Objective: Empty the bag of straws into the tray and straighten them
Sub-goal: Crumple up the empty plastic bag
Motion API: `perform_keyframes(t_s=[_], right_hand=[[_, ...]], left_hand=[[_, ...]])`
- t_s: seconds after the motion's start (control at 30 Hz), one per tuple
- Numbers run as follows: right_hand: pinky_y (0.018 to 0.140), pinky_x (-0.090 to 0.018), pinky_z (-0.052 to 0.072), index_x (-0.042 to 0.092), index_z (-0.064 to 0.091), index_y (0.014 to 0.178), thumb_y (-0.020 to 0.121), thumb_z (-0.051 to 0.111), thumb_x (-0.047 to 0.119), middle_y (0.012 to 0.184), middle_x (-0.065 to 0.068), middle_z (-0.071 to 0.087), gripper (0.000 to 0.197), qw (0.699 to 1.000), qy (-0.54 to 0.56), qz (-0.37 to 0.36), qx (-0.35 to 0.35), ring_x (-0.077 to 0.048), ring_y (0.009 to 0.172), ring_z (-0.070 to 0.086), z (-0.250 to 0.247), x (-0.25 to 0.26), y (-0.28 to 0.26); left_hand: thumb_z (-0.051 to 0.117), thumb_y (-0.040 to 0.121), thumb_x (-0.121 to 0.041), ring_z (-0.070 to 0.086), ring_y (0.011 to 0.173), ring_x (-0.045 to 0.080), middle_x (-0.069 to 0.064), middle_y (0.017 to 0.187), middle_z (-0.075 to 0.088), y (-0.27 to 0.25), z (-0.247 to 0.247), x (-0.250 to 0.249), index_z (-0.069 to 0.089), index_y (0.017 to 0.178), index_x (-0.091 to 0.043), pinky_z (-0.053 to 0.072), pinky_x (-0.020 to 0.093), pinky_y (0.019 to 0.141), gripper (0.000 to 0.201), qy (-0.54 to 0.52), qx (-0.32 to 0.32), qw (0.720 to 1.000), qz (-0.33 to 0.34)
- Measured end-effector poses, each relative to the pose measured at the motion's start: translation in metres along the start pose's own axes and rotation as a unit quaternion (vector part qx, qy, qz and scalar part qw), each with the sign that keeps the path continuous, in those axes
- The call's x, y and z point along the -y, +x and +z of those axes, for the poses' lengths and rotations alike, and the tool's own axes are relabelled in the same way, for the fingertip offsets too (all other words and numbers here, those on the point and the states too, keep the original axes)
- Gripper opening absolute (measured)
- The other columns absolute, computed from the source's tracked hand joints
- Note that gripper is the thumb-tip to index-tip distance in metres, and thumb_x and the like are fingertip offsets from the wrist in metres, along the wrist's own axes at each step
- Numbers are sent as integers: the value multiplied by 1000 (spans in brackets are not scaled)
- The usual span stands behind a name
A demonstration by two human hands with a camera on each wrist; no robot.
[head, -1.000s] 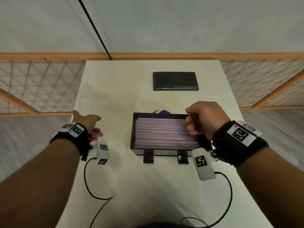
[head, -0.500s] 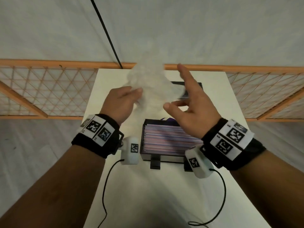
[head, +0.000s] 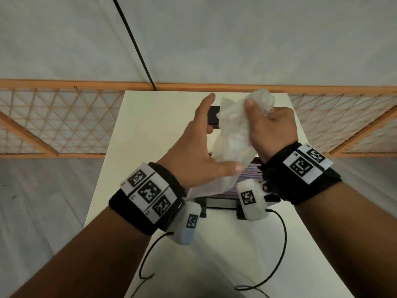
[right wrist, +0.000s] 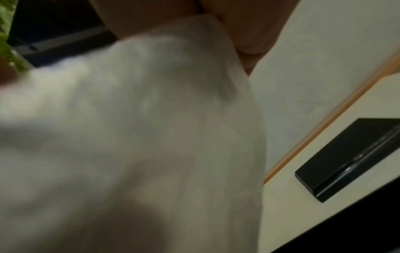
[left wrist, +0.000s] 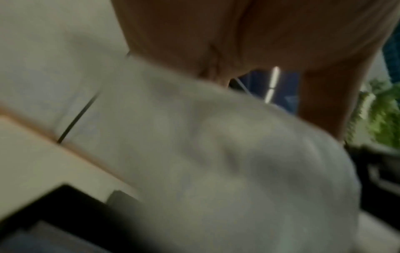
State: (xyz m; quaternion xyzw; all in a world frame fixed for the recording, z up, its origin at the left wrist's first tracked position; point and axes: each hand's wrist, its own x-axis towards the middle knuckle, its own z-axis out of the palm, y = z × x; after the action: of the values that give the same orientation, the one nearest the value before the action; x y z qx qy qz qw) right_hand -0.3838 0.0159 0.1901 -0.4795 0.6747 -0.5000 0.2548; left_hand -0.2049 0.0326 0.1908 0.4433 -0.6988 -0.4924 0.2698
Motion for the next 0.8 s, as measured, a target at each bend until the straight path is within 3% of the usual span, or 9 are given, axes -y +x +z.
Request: perform_keyframes(t_s=[0.07,0.17,0.27,0.37,0.47,0.57,0.63,0.73,0.8], right_hand=[[45,-25,36,3,50,55,96,57,46,50,-5,49,60,1000,20,-3,6,-14,43,47,2,5,-8],[41,-21,31,4,46,53,99,53,45,44,3,43,62,1000,24,-1,16,-10,39,40,7,13,-19],[57,-26,44,1,52,68,96,56,49,65,-5,54,56,996,18,80,42,-17,59,54,14,17,-23],[79,-35,53,10,59,77,94,57,51,82,-3,65,44,986,3,145,86,-22,83,65,25,19,-31],[91,-26,48,9,58,118,84,47,66,116,-5,61,67,991,-111,-34,65,-19,111,59,27,18,-40],[105,-20,37,16,38,148,87,55,58,142,-7,45,76,949,-160,-237,132,-14,129,44,23,24,-54],[95,-29,48,12,54,135,91,55,50,124,-7,61,58,941,-160,-247,167,-16,112,58,25,25,-64],[69,-33,54,10,67,100,94,52,46,84,-2,71,39,975,-82,-153,141,-15,77,67,22,26,-66],[64,-33,55,7,69,88,97,54,41,76,-4,72,38,988,8,-91,127,-18,70,69,13,28,-62]], left_hand=[[90,68,-37,52,128,12,-21,137,43,0,-1,3,-4,153,-52,58,40,90,128,-6,44,999,11],[88,62,-36,60,119,14,-10,136,56,0,-10,11,14,153,-51,60,40,85,118,59,70,996,2],[81,67,-25,67,93,18,-2,104,68,-6,-16,16,56,125,-23,57,37,80,63,155,52,987,8],[73,80,-15,64,76,18,0,80,69,-9,-21,19,67,85,-13,53,32,68,8,187,17,982,35],[64,78,-30,66,75,22,4,75,70,-7,-31,24,65,71,-15,54,40,73,17,115,-8,993,9],[54,78,-35,71,88,24,5,88,75,-4,-41,23,73,84,-17,55,51,87,27,68,15,998,-3],[55,84,-29,71,93,21,3,95,76,-7,-42,16,73,96,-18,56,50,89,25,44,26,998,37],[65,87,-26,69,94,17,0,101,71,-17,-32,2,63,103,-27,57,42,84,16,-1,0,995,95],[73,77,-39,63,99,20,2,107,61,-27,-18,-4,53,111,-22,54,41,82,43,44,-32,988,146]])
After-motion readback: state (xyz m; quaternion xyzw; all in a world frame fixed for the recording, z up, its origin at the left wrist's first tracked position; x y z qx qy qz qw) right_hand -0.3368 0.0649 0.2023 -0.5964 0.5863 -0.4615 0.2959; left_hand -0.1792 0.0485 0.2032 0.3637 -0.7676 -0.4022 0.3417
